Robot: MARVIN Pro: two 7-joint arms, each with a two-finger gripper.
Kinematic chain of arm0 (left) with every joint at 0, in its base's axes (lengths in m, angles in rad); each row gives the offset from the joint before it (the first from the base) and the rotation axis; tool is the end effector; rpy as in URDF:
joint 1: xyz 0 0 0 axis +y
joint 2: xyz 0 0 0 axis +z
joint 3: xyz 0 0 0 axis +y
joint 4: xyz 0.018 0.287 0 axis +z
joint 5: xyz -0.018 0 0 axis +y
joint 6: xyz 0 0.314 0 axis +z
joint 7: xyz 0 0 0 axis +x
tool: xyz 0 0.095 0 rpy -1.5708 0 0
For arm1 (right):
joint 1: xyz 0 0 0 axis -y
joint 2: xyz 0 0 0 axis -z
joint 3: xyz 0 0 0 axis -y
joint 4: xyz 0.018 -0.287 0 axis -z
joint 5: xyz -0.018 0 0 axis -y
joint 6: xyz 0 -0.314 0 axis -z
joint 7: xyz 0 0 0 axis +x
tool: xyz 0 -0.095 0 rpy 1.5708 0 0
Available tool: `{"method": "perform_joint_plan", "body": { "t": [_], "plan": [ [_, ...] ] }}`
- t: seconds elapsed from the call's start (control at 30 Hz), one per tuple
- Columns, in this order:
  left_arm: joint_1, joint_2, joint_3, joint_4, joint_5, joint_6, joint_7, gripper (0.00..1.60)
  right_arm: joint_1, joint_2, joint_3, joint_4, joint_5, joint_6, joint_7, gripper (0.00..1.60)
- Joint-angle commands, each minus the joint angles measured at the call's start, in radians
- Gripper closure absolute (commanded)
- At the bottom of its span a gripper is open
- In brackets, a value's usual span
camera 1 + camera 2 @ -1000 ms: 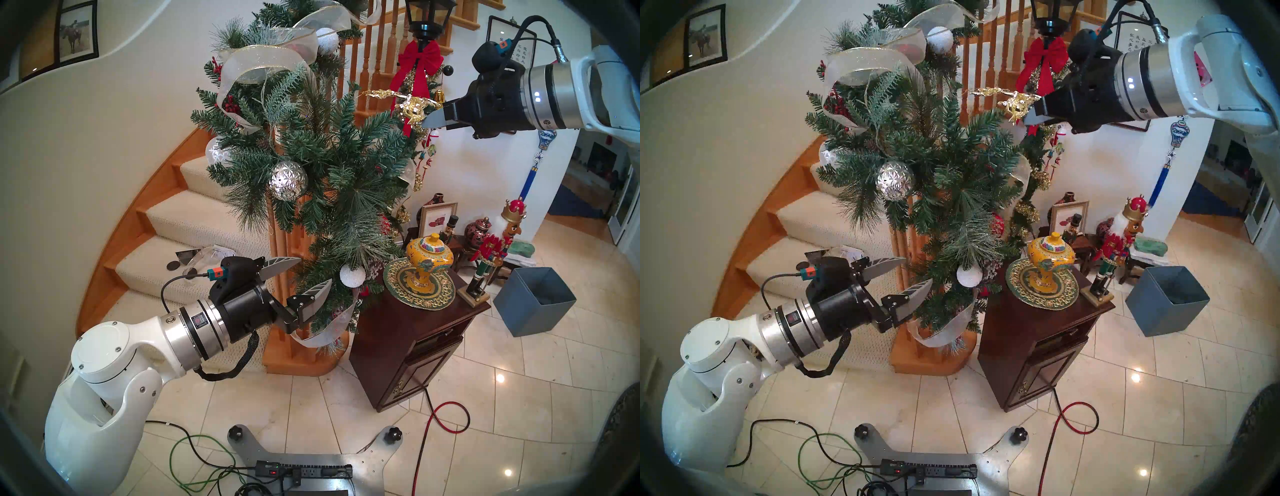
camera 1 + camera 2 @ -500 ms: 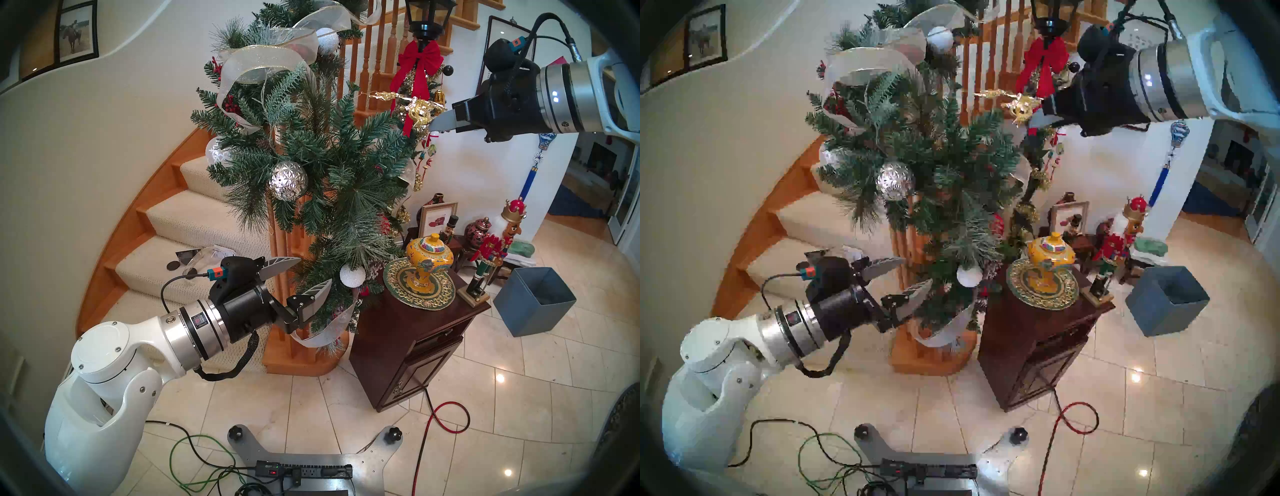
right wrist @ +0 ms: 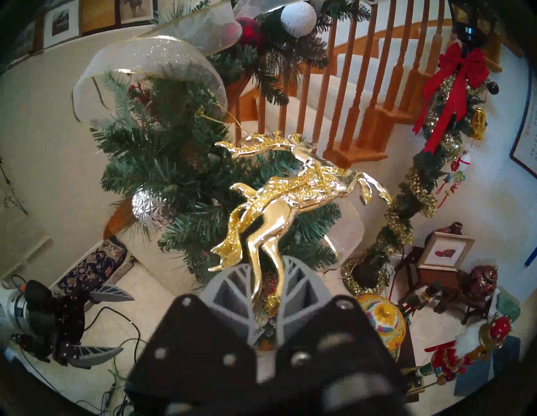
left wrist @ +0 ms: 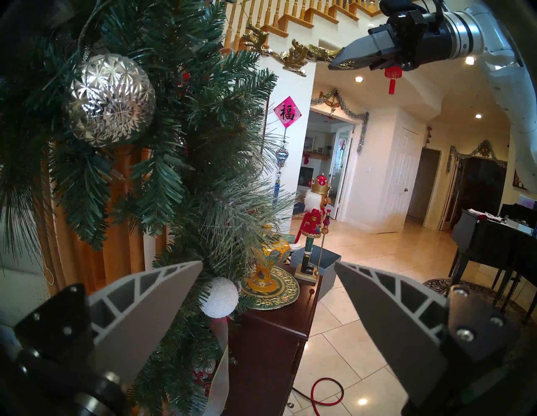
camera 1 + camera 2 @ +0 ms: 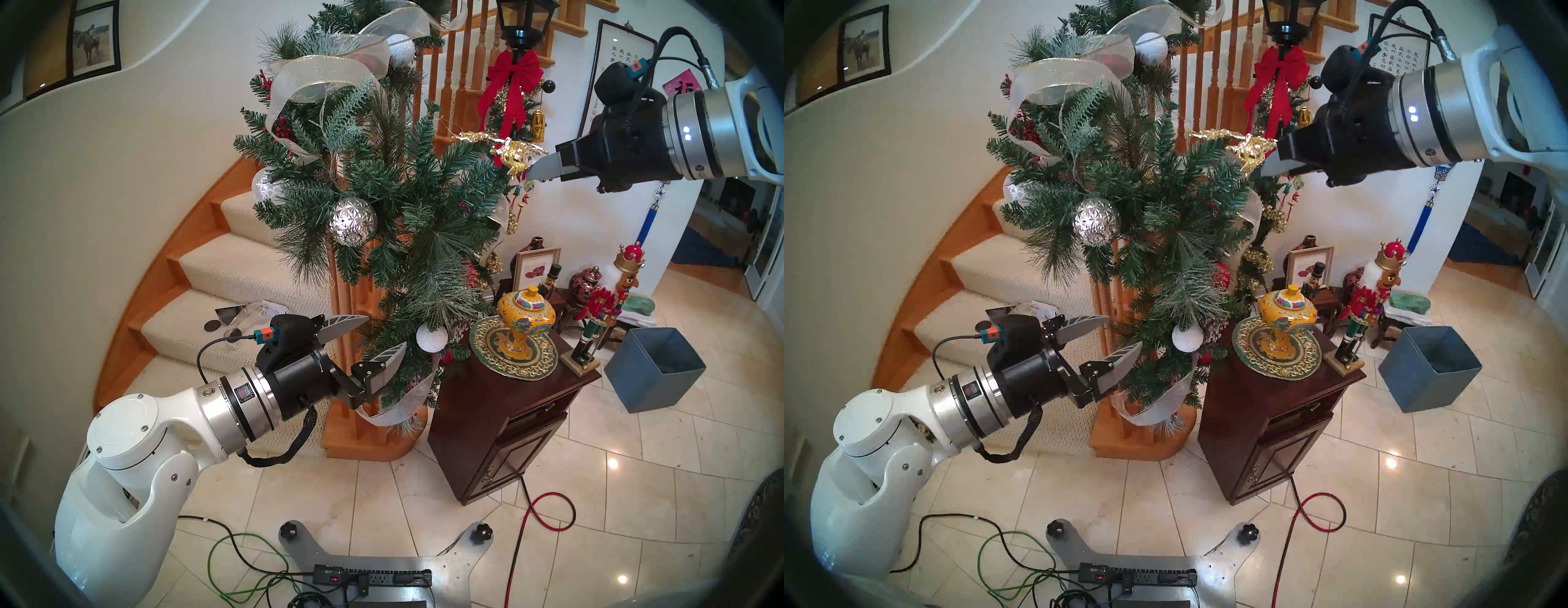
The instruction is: Hang the ornament onto the Christmas-tree-style decoration
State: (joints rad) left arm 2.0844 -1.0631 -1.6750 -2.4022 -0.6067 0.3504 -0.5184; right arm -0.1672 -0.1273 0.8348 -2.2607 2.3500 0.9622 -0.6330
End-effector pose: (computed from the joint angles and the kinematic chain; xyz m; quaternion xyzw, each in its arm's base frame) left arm 0.2494 -0.0174 -0.1616 0.6677 -0.2597 0.6149 0.3296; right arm 0.2965 -0.0356 0.1202 -0.8318 -0.2253 -0.4906 0.1292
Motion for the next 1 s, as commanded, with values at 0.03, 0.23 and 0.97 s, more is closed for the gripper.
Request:
{"method": "perform_joint_plan", "body": {
  "t": [0.03, 0.23, 0.97],
  "plan": [
    [0.0, 0.0, -0.002, -0.011, 0.0, -0.001, 0.0, 0.0, -0.042, 0.015, 0.039, -0.017, 0.022, -0.003, -0.005, 1.6],
    [0.0, 0.0, -0.002, -0.01, 0.0, -0.001, 0.0, 0.0, -0.072, 0.018, 0.063, -0.035, 0.036, -0.025, -0.005, 1.6],
    [0.0, 0.0, -0.002, -0.01, 0.0, -0.001, 0.0, 0.0, -0.165, 0.01, 0.041, -0.089, -0.053, -0.124, 0.045, 1.42]
  ]
}}
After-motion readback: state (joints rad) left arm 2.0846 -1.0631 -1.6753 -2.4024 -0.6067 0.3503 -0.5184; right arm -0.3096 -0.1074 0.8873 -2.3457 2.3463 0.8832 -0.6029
